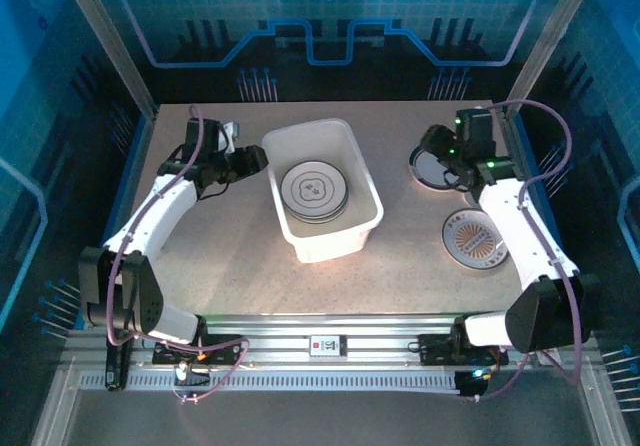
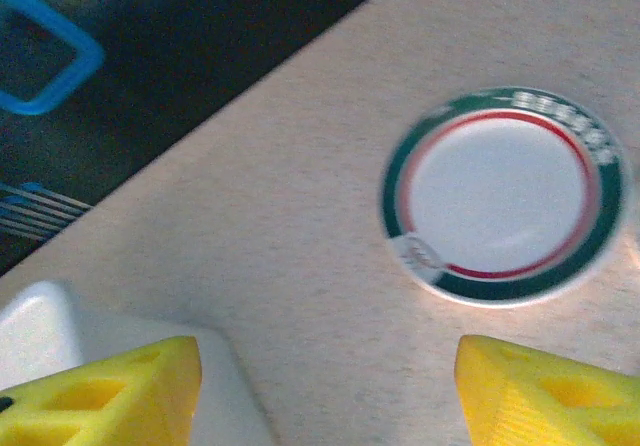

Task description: Place the plates into the plastic bin on the countertop

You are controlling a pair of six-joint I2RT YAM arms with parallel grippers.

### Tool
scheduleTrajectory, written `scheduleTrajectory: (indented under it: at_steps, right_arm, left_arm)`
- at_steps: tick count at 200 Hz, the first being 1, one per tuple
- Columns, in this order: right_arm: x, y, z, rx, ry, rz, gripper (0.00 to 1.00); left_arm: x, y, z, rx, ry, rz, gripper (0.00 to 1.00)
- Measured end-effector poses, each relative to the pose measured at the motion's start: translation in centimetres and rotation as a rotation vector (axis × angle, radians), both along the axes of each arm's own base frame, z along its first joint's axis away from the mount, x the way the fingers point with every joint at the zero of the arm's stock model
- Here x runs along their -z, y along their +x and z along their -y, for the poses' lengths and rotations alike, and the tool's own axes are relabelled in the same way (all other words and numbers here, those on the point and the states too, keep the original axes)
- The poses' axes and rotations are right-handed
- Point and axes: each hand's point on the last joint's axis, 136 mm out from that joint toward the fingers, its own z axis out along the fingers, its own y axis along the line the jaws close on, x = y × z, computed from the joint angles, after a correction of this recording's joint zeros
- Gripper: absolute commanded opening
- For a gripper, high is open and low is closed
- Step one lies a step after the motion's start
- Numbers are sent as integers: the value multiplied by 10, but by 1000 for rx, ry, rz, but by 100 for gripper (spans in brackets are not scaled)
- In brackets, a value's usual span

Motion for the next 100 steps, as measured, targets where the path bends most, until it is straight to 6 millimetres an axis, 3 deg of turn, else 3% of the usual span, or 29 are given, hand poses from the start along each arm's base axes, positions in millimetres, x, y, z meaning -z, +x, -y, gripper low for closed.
scheduleTrajectory:
  at_steps: [41, 65, 100]
  right_arm:
    - [59, 9, 44, 2, -61, -202, 71]
    - [88, 18, 54, -15, -90, -299, 71]
    - [115, 31, 66, -11, -108, -379, 69]
  left_arm:
    - [3, 1, 10, 14, 17, -2, 58]
    - [4, 2, 10, 10, 26, -3, 58]
    - [5, 4, 8, -1, 36, -3, 58]
